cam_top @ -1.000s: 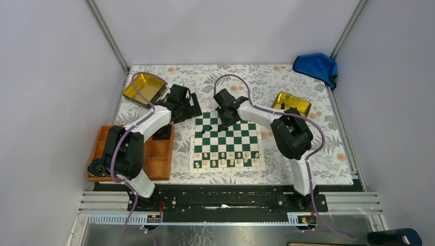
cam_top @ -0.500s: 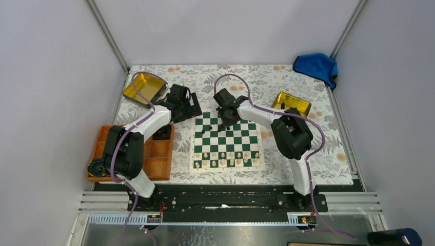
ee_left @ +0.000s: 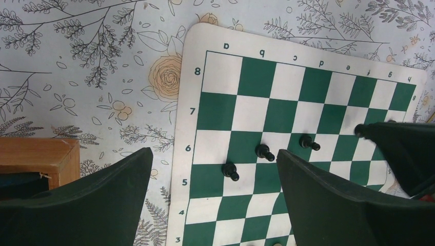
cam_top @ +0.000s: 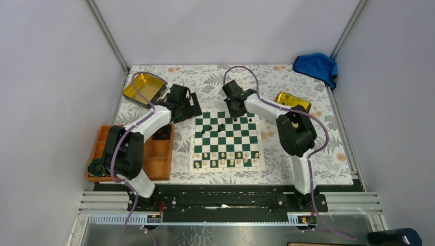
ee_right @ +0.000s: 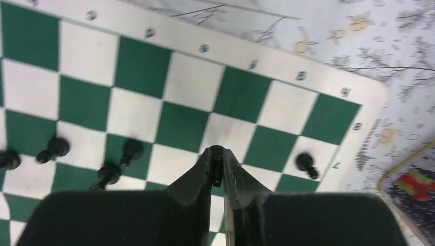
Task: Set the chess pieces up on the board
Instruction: Place the chess piece on the chessboard.
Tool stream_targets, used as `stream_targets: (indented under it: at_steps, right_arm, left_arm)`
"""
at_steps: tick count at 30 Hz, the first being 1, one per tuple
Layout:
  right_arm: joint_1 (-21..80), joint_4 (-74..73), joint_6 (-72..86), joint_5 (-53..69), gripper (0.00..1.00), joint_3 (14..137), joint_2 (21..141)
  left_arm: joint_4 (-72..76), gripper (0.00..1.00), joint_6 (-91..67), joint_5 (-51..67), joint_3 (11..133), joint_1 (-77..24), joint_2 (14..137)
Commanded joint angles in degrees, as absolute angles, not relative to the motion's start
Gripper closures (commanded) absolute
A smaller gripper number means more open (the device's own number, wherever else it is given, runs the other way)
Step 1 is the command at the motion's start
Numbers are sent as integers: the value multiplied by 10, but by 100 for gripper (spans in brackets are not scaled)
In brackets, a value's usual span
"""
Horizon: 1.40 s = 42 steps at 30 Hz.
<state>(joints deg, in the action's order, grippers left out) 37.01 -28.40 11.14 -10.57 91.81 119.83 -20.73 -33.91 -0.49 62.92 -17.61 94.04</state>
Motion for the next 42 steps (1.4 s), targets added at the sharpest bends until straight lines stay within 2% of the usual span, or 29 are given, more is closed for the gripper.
stream_targets:
  at_steps: [1, 14, 37, 39, 42]
  right_arm:
    - [335, -285, 101, -114, 100, 953, 1179]
    - [299, -288, 98, -99, 100, 993, 1233]
    - [281, -278, 100, -88, 100, 974, 1250]
    - [281, -278, 100, -88, 96, 973, 1251]
    - [281, -279, 99, -90, 82, 970, 1252]
  left_arm:
    - [-203, 2, -328, -16, 642, -175, 947]
    - [-206, 2, -325, -17, 643, -174, 953]
    - [-208, 2, -326, -16, 645, -172, 957]
    - [-208, 1, -326, -15, 643, -172, 957]
    - [-207, 2, -326, -14, 644, -172, 958]
